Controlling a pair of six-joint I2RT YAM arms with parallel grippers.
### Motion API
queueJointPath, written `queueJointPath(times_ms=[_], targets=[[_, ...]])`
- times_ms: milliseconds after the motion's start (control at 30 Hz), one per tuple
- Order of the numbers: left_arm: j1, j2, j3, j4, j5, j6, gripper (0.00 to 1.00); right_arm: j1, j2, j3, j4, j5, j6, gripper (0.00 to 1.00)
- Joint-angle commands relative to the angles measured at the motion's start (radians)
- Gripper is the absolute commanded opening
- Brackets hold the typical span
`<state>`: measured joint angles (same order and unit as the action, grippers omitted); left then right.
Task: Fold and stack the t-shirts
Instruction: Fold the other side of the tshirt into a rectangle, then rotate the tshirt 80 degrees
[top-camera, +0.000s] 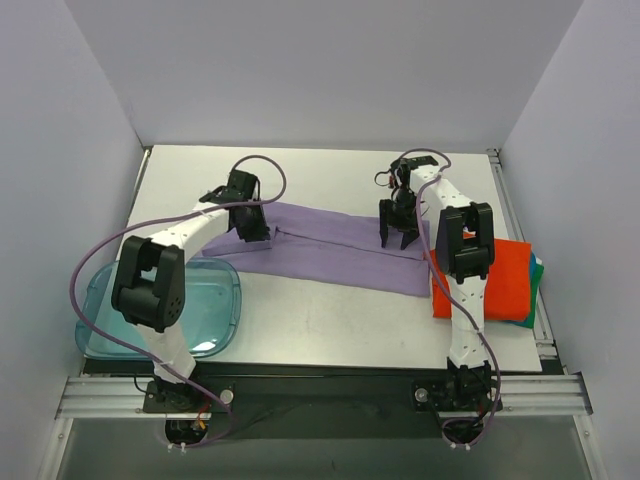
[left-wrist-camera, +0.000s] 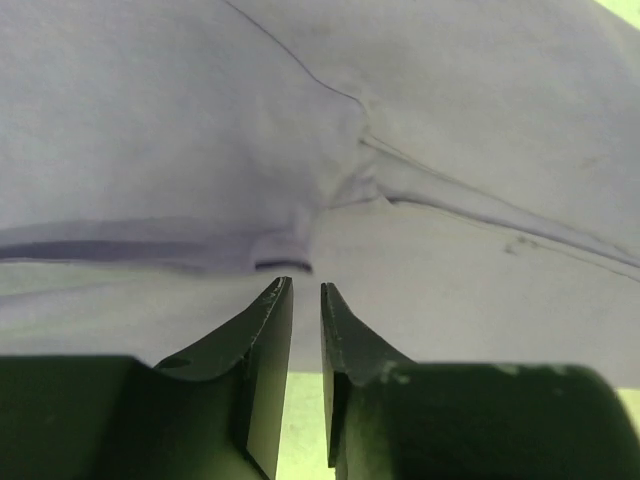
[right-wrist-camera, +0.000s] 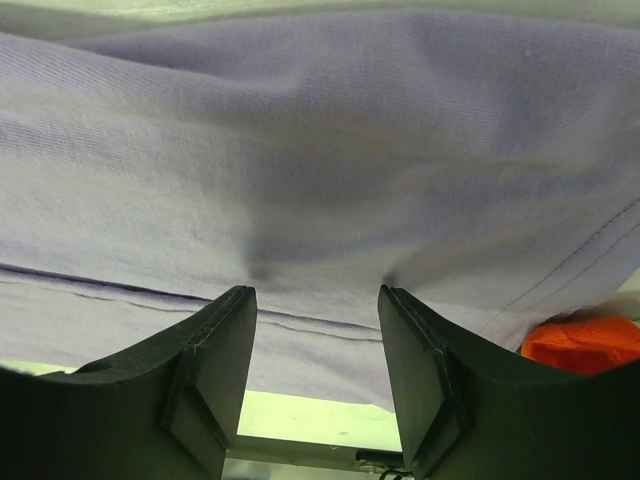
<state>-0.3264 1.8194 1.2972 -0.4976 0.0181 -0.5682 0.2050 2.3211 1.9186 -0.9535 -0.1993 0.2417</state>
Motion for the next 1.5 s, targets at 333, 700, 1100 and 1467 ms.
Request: queueJointPath(times_ms=[333, 700, 1100, 1467], targets=[[0.009, -0.101, 0.033, -0.062, 0.074, 0.048, 0.45, 0.007, 0.003, 0.046, -0.059, 0.001, 0.002, 0.52], [0.158, 0.081, 0.065, 0.034, -0.01, -0.068, 0.45, -0.003, 0.003, 0.049, -0.064, 0.04, -0.01, 0.52], [0.245, 0.368, 0.283, -0.019, 0.011, 0.005, 0.45, -0.004, 0.009, -0.015, -0.074, 0.072, -0.01, 0.52], [0.259, 0.584, 0.649, -0.12, 0.037, 0.109, 0.45, 0.02, -0.026, -0.154, -0.076, 0.05, 0.037, 0.52]])
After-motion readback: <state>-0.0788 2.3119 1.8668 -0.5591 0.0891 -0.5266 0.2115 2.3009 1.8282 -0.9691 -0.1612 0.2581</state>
